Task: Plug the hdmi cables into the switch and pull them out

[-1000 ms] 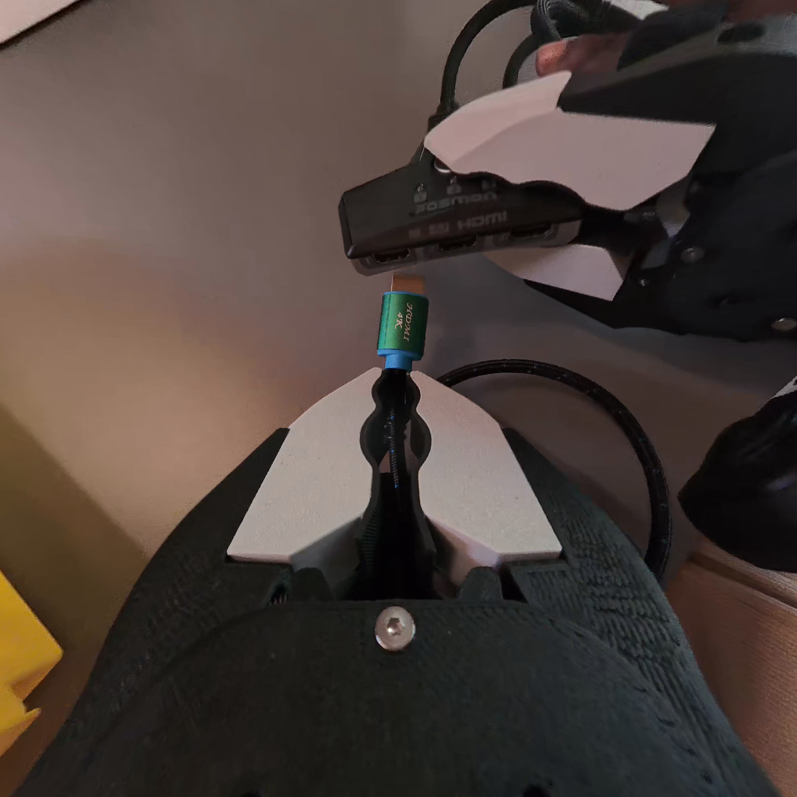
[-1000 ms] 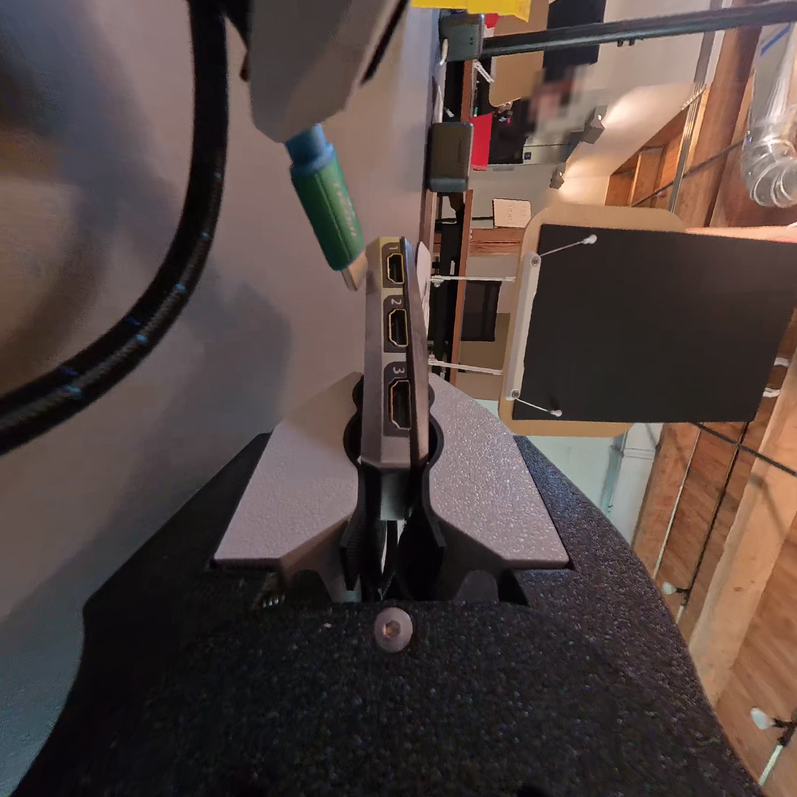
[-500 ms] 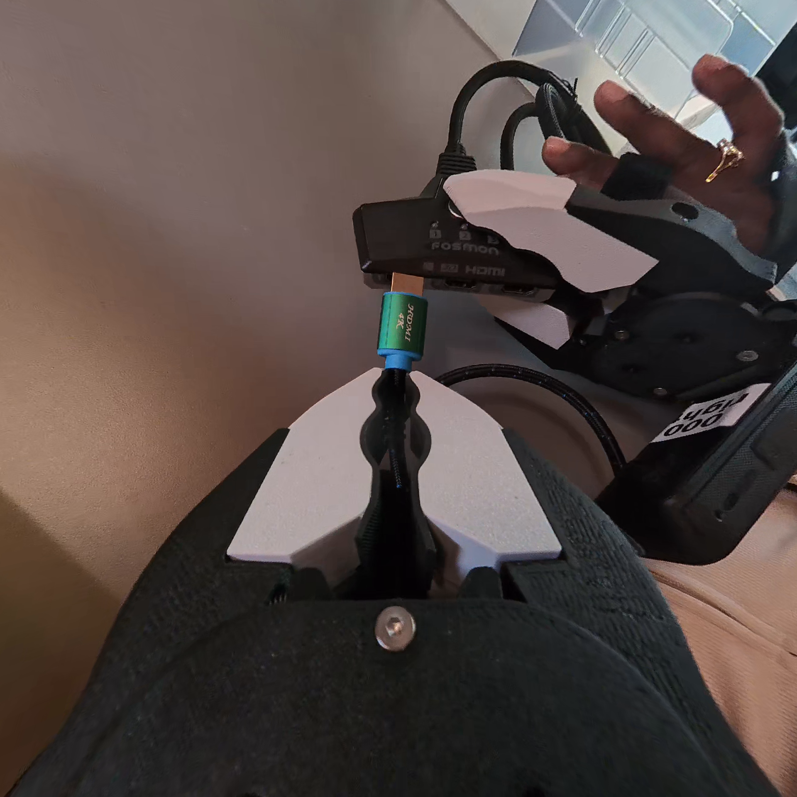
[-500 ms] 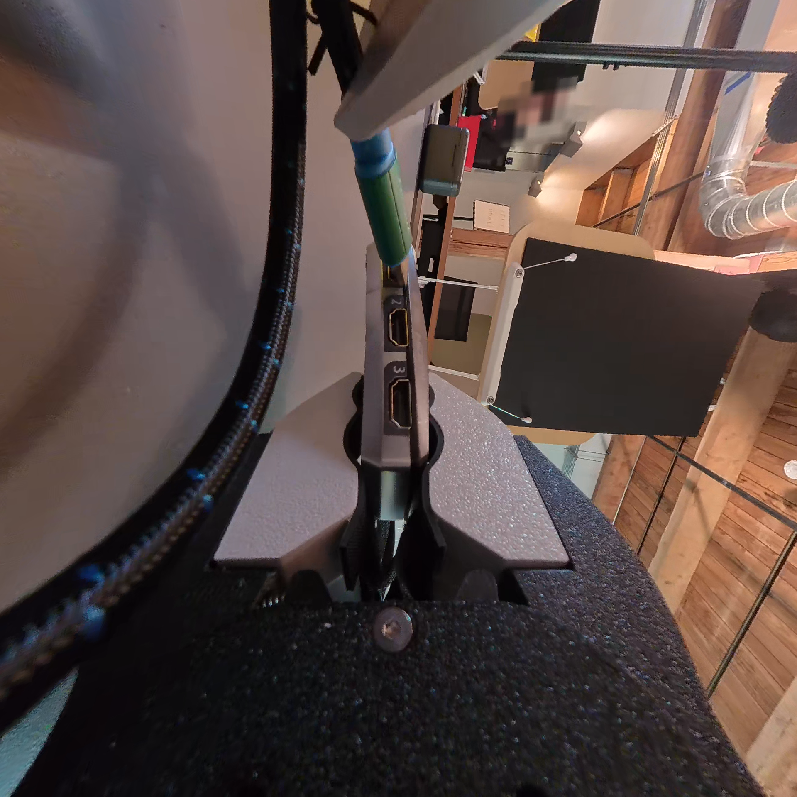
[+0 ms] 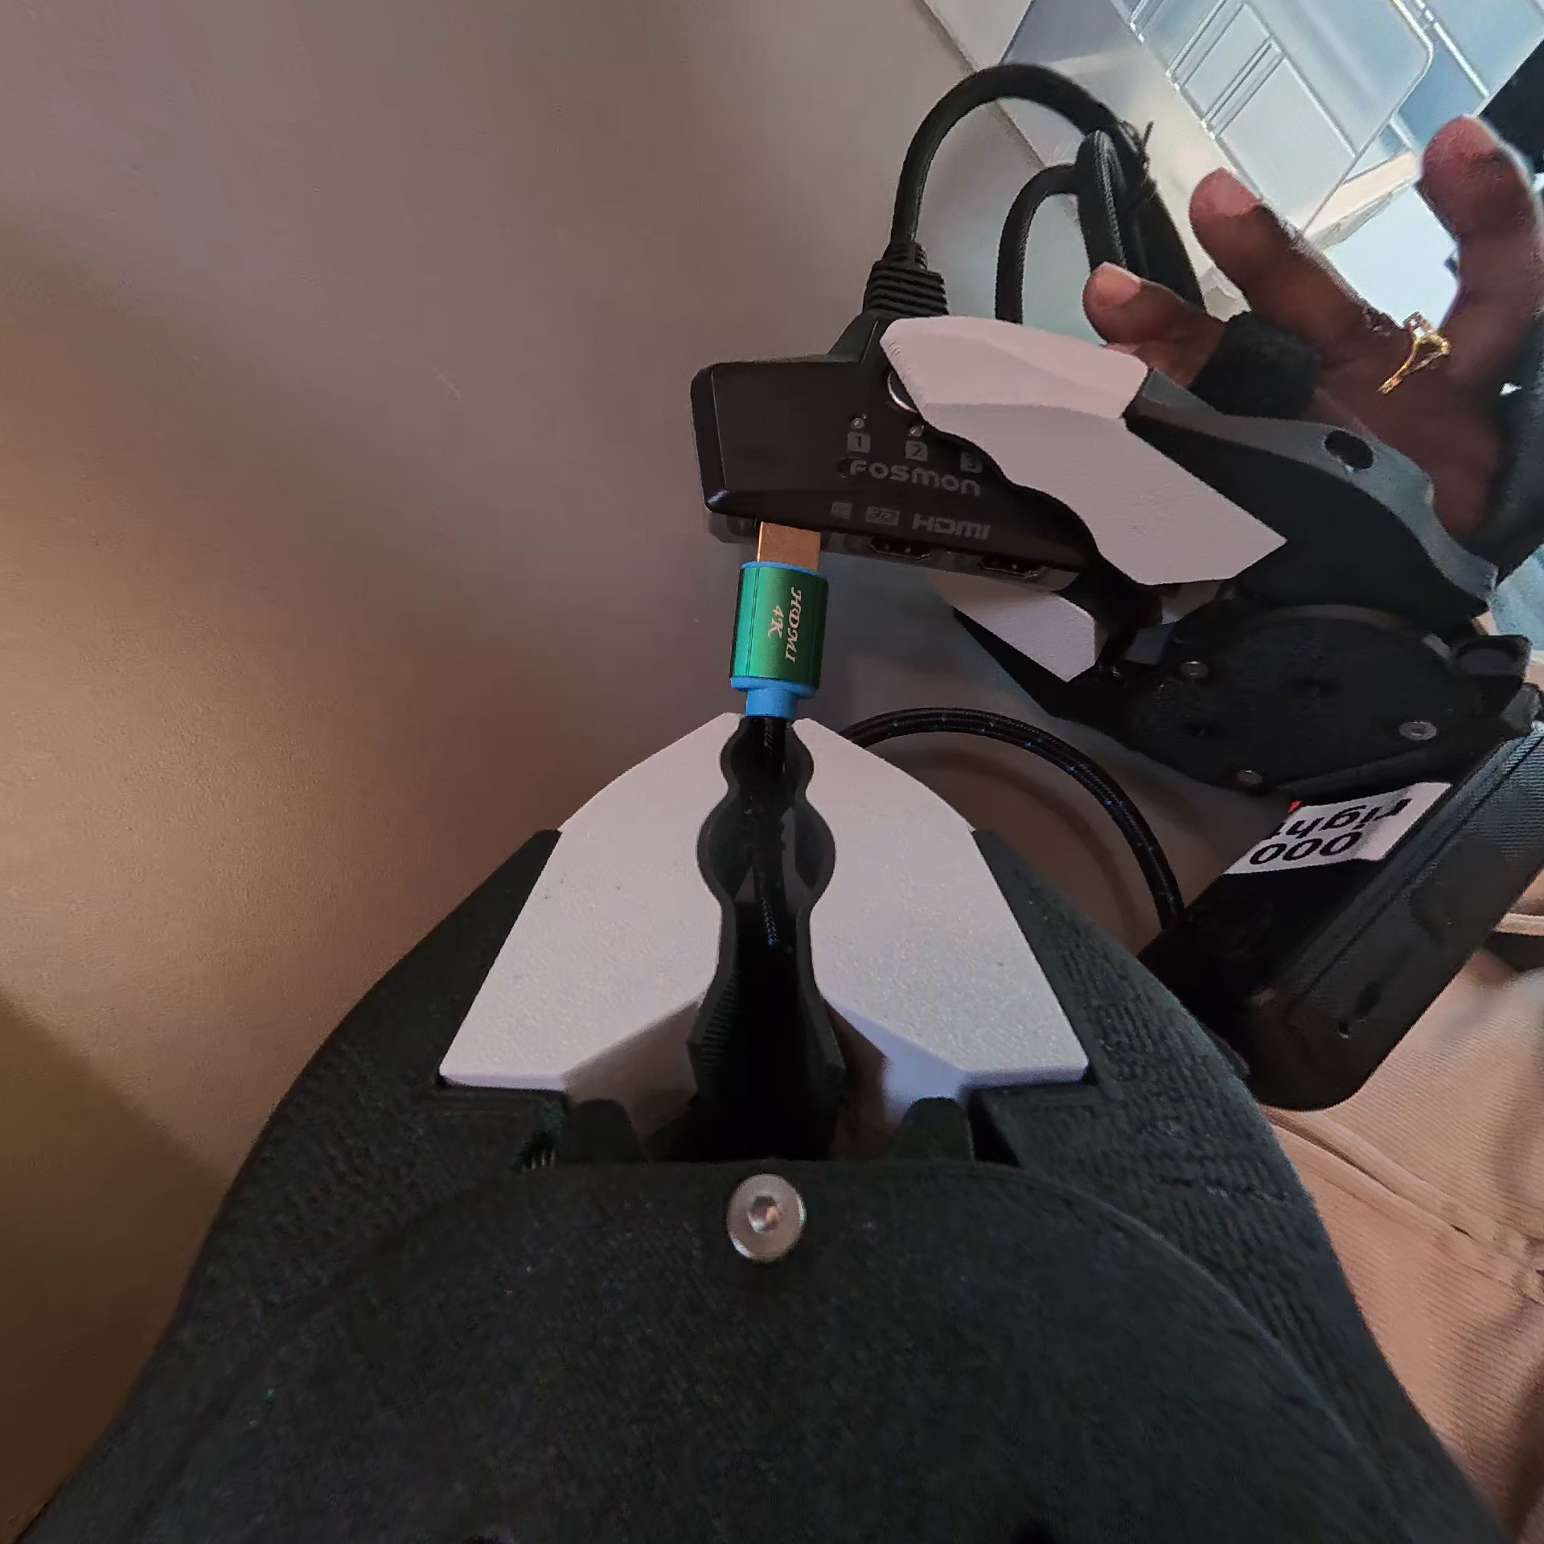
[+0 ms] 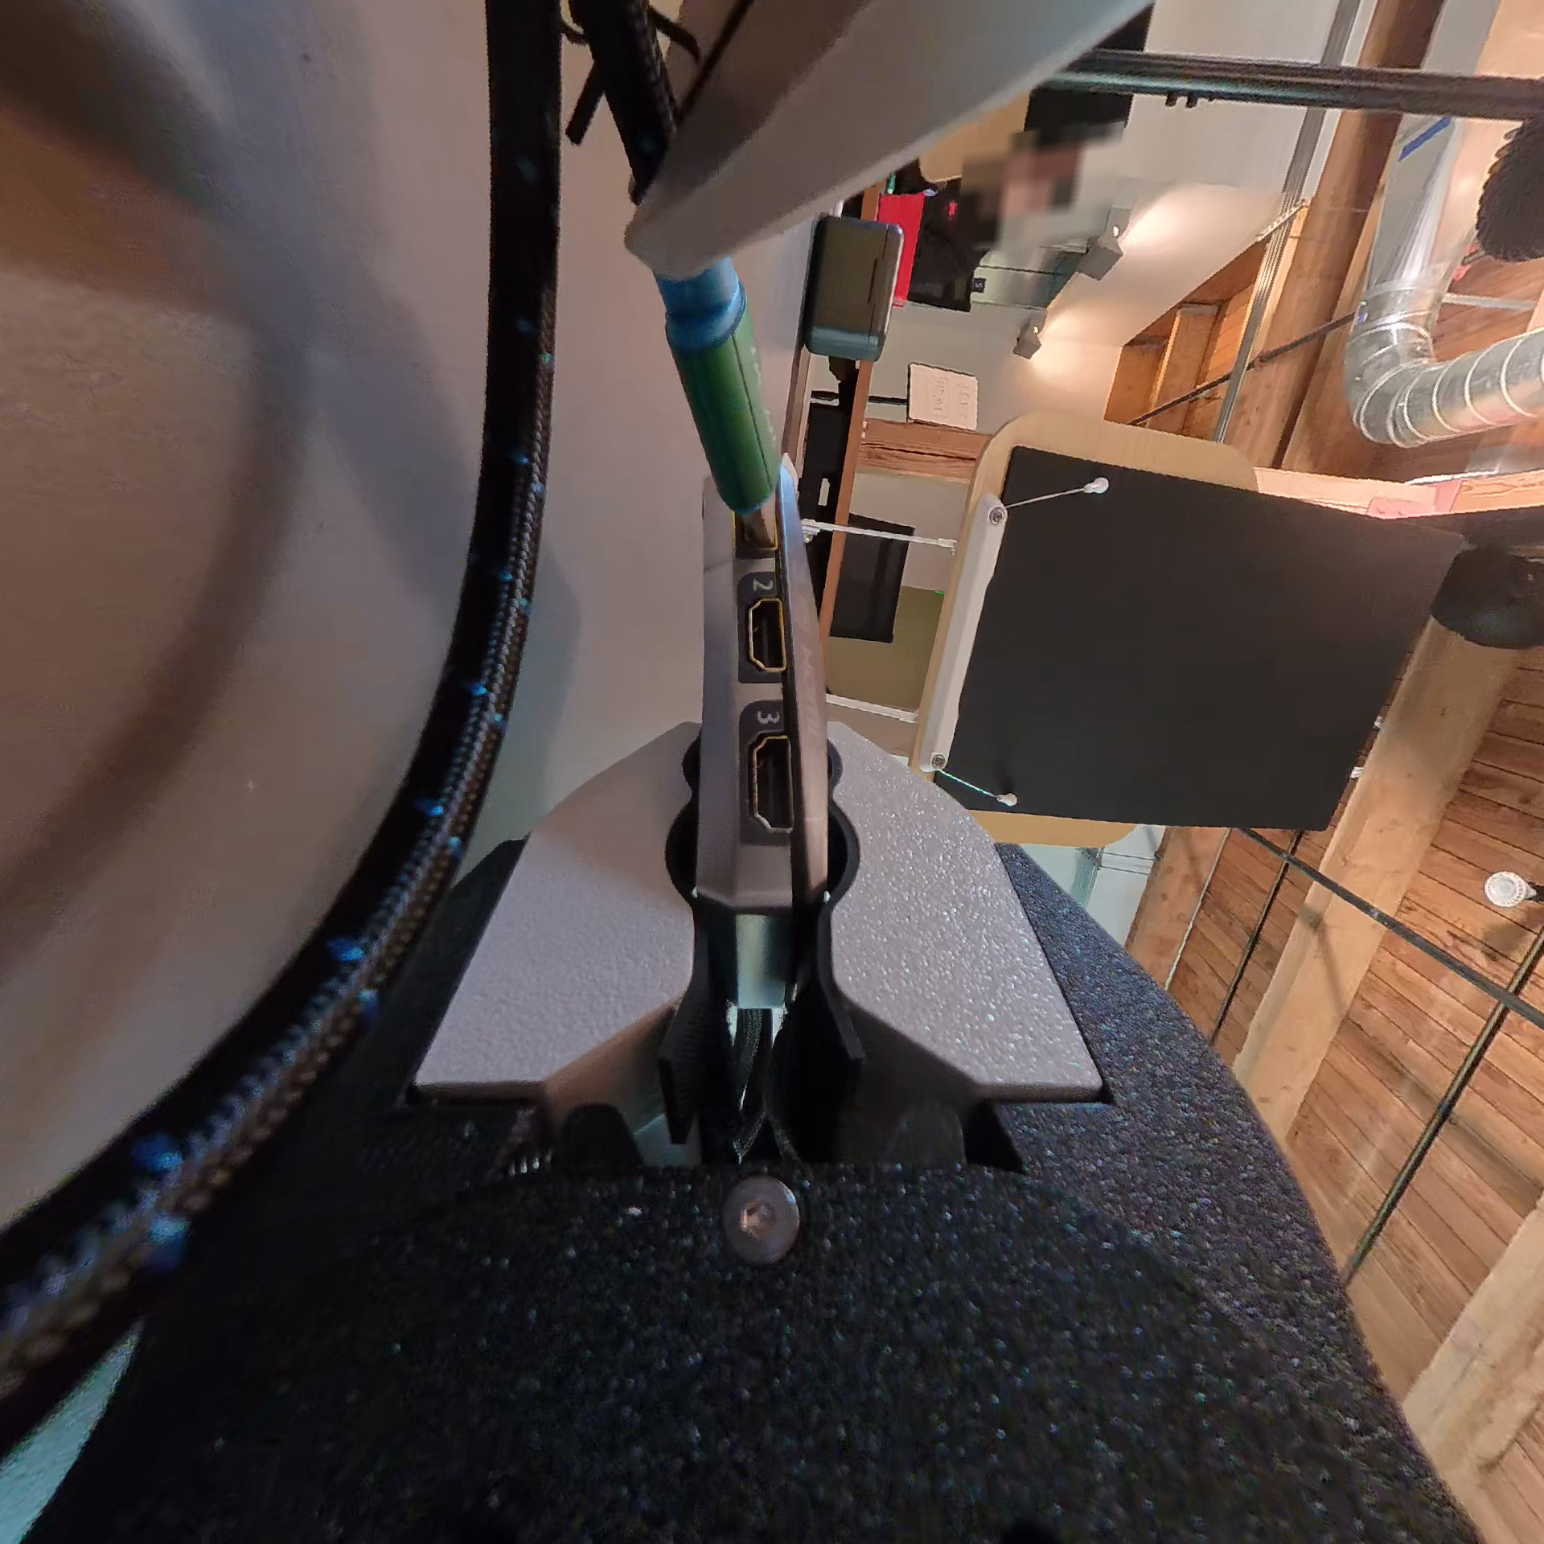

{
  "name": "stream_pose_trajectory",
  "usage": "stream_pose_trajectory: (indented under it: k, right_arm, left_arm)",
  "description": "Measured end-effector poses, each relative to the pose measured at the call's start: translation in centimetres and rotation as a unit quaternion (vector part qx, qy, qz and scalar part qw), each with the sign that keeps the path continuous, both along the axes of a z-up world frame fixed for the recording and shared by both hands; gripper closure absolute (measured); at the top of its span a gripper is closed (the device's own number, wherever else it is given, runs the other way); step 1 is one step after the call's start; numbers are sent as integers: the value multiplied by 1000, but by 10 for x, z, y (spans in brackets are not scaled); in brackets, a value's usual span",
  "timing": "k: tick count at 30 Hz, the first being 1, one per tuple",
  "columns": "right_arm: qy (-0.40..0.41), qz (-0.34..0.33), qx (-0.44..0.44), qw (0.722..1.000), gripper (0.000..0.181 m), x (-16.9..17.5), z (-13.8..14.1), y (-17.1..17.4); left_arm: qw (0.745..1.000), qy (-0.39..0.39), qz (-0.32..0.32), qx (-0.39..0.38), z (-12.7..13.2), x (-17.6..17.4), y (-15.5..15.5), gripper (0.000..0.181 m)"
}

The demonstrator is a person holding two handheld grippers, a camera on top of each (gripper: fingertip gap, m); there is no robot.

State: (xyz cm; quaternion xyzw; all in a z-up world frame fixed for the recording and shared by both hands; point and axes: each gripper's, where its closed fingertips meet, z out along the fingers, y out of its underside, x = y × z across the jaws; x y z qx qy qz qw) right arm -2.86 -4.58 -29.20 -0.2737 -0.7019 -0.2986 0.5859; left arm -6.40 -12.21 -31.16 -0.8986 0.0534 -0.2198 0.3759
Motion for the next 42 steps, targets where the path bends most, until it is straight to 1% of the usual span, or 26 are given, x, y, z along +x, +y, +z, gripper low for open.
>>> stream_pose_trajectory:
  k: [4, 7, 12, 14, 16, 18, 22, 25, 26, 28, 30, 33, 42]
  right_arm:
    - [-1, -1, 10, 1000, 158, 0, 1, 0]
    - [12, 2, 8, 1000, 158, 1, 5, 1]
    - [10, 12, 30, 999, 158, 0, 8, -2]
    - [2, 19, 30, 999, 158, 0, 6, -2]
    - [-5, 16, 24, 1000, 158, 0, 3, -1]
    - [5, 16, 22, 1000, 158, 1, 5, 0]
    - [12, 19, 15, 1000, 158, -1, 6, 1]
    - [18, 28, 16, 999, 158, -4, 7, -3]
    - [18, 28, 17, 999, 161, -4, 7, -3]
    - [11, 24, 18, 999, 161, -4, 5, -3]
    - [12, 22, 21, 999, 158, -3, 6, -2]
    - [18, 26, 24, 999, 158, -4, 9, -3]
    - [5, 22, 39, 999, 158, -4, 7, -2]
  left_arm:
    - [1000, -2, -7, -9, 0, 0, 0, 175]
    - [1000, -21, -11, -9, 4, 0, 1, 175]
    - [999, -31, -18, -19, 1, 0, -1, 175]
    - [999, -44, -22, -18, 3, 1, -1, 175]
    - [997, -75, -28, -7, 9, 3, -2, 175]
    - [996, -81, -27, -7, 10, 1, -5, 175]
    - [992, -100, -74, -8, 16, 25, -17, 175]
    - [993, -85, -85, -3, 19, 37, -18, 175]
    - [993, -85, -87, 0, 19, 41, -17, 175]
    - [993, -82, -90, 0, 19, 46, -18, 175]
    - [994, -71, -88, -3, 17, 47, -19, 175]
    - [997, -34, -71, -13, 9, 37, -19, 175]
    - [991, -95, -92, -16, 12, 51, -23, 175]
